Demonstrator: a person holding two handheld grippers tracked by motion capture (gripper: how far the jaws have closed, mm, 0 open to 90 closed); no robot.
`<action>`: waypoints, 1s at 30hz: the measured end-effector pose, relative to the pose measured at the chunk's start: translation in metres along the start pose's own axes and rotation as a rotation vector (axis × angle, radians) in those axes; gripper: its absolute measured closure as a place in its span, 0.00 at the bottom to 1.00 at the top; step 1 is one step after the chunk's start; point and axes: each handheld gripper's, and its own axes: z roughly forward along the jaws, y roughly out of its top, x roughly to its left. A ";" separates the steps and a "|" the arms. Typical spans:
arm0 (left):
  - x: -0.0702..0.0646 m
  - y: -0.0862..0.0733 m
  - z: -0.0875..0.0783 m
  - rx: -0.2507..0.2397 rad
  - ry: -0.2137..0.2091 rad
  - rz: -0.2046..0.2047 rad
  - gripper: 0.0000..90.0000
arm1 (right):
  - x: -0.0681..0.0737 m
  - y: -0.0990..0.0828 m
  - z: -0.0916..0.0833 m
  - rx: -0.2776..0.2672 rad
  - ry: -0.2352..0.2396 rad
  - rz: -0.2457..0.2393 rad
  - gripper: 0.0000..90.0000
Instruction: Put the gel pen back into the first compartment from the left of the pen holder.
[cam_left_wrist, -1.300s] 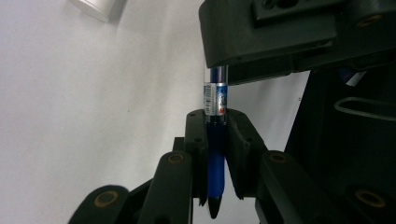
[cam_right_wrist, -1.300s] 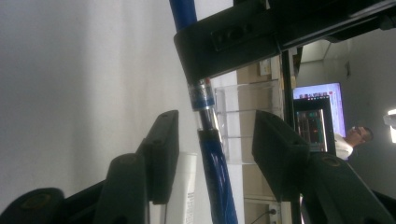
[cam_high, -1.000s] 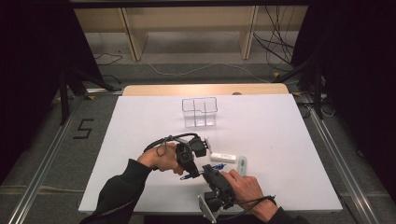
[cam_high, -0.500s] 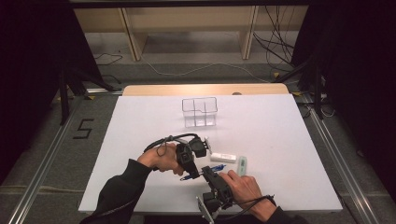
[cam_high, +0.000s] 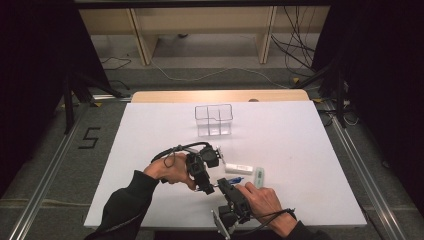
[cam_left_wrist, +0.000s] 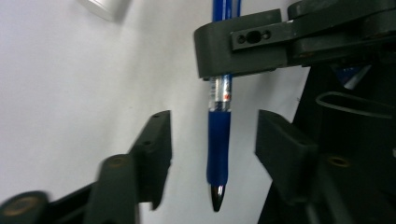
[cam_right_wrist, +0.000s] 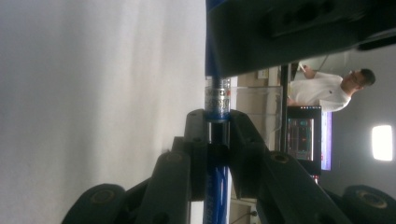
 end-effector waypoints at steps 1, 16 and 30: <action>0.000 -0.002 -0.003 -0.017 0.011 -0.002 0.43 | 0.000 -0.001 0.000 -0.001 -0.003 0.002 0.88; 0.001 -0.048 -0.029 -0.353 0.182 -0.129 0.28 | -0.022 -0.029 0.001 0.033 0.009 0.149 0.88; 0.002 -0.101 -0.015 -0.757 0.311 -0.302 0.24 | -0.058 -0.060 0.015 0.021 0.064 0.512 0.88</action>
